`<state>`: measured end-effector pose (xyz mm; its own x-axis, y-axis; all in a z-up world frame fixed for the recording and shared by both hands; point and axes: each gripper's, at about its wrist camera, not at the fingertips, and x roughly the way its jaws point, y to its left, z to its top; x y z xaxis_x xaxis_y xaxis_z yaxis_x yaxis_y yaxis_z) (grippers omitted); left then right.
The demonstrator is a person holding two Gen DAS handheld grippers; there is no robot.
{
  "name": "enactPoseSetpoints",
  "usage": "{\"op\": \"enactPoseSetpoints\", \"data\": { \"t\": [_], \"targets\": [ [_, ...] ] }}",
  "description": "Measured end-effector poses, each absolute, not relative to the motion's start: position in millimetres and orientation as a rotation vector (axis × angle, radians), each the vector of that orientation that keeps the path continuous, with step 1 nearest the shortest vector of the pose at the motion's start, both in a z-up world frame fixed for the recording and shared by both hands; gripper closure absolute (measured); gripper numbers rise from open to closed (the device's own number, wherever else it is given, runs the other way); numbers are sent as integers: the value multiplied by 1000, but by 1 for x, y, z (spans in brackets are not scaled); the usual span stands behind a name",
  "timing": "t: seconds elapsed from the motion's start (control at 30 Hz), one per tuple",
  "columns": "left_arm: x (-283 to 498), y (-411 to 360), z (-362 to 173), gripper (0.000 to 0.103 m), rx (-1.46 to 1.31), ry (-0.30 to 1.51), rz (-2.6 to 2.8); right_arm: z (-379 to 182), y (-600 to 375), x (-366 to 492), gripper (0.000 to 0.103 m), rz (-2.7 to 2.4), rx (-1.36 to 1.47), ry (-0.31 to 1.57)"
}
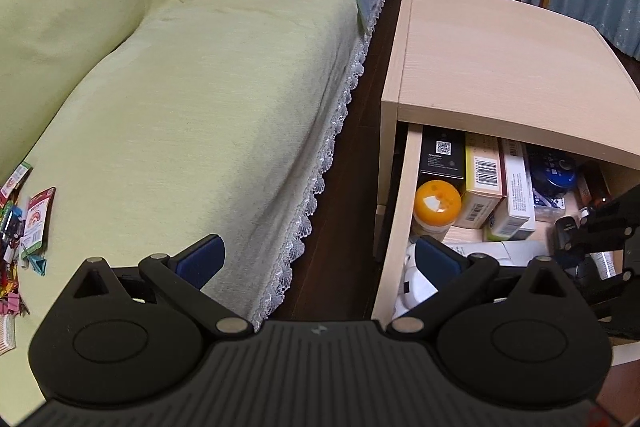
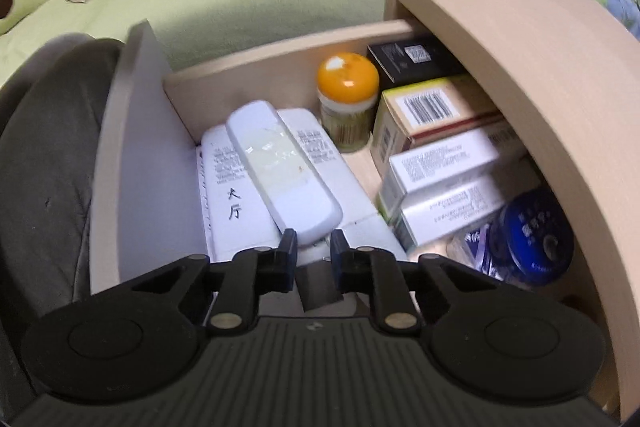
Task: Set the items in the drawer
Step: 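Lower the white stick into the drawer and open the right gripper, then withdraw the right gripper up from the drawer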
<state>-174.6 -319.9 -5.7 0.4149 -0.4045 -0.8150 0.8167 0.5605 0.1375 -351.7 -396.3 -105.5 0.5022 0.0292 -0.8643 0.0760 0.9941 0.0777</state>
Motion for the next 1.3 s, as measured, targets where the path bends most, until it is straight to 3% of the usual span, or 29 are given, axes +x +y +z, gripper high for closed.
{"op": "enactPoseSetpoints", "data": {
  "t": [0.17, 0.37, 0.47, 0.5, 0.8, 1.1, 1.3],
  "targets": [
    [-180, -321, -5, 1, 586, 809, -831, -109, -390, -344, 91, -65, 120, 1020],
    [-174, -304, 3, 1, 543, 797, -879, -57, -382, -387, 89, -274, 57, 827],
    [-165, -291, 4, 1, 552, 816, -926, -25, -373, -437, 57, -440, 48, 698],
    [-163, -287, 3, 1, 569, 817, -941, -16, -369, -454, 53, -493, 49, 670],
    [-176, -271, -9, 1, 764, 767, -1115, -11, -331, -560, 43, -760, 215, 708],
    [-185, -272, -38, 1, 838, 829, -1180, -44, -319, -607, 43, -809, 369, 849],
    [-184, -271, -51, 4, 798, 848, -1236, -68, -311, -607, 59, -781, 397, 889]
  ]
}}
